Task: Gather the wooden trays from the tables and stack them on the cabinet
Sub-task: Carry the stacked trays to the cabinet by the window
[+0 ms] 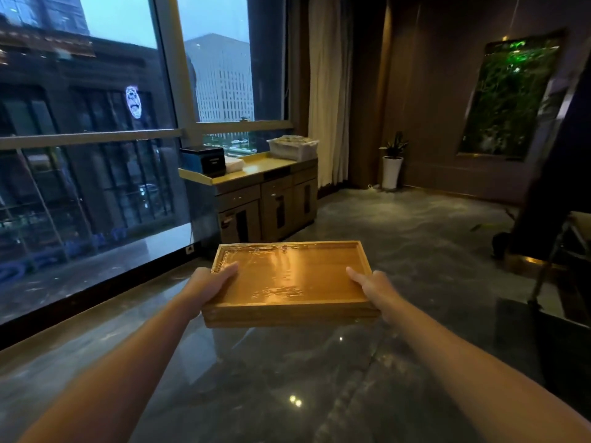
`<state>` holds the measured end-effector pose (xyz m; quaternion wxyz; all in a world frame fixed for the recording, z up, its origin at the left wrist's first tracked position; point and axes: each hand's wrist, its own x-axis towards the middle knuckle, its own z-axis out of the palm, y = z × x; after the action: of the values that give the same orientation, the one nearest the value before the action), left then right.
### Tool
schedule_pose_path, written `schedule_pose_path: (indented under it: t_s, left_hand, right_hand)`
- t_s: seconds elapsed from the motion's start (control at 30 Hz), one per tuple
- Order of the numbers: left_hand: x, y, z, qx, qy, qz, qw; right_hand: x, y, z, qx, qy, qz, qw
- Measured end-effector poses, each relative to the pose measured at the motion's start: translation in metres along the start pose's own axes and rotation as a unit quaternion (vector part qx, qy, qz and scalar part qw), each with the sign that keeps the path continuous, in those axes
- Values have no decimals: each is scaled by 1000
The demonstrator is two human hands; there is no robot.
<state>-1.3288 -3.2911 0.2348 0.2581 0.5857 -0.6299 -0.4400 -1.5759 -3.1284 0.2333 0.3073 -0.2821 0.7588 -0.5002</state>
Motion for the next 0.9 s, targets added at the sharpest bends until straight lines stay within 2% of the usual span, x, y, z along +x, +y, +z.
schedule_pose_path:
  t_s: [0.3, 0.53, 0.9]
  left_hand:
    - [191, 85, 153, 1, 5, -28, 1000]
    - [324, 180, 231, 1, 23, -31, 999]
    - [581, 239, 333, -6, 13, -44, 999]
  right_hand:
    - [259, -9, -56, -29, -13, -3, 999]
    - [439, -49, -96, -42, -19, -9, 999]
    - [731, -73, -68, -62, -45, 15, 997]
